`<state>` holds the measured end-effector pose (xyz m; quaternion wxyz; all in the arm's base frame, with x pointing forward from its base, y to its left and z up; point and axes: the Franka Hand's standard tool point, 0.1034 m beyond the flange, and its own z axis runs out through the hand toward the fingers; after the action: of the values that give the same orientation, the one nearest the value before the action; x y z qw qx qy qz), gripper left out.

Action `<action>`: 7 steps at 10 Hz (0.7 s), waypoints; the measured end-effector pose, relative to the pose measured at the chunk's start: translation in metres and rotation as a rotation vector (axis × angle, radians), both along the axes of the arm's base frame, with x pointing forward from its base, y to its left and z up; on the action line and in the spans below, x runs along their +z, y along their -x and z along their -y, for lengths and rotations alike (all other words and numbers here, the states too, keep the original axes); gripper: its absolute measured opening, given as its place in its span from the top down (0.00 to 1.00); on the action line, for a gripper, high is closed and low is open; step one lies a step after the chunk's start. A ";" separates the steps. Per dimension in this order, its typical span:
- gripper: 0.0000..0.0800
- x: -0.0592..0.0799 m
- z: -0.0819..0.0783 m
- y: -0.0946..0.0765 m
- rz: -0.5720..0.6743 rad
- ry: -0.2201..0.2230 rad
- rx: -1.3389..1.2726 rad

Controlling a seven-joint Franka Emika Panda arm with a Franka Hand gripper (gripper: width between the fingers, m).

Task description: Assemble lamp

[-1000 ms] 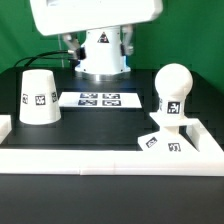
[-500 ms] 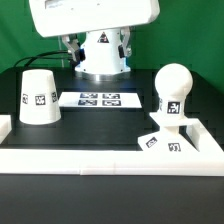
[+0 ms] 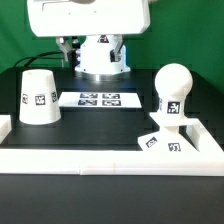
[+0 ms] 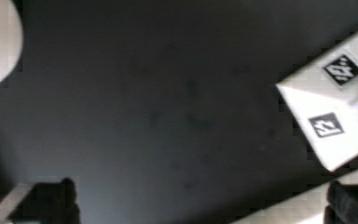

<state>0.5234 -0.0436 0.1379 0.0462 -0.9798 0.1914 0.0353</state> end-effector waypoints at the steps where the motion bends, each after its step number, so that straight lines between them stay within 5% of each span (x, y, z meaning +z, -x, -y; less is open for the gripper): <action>1: 0.13 -0.005 0.004 0.007 -0.005 0.006 0.011; 7: 0.13 -0.010 0.004 0.013 -0.015 0.004 0.012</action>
Offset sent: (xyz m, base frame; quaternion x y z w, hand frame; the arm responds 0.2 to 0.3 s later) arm 0.0000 0.0000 0.0000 0.0000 0.0000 0.0000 1.0000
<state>0.5107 -0.0479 0.1274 0.0426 -0.9807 0.1858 0.0426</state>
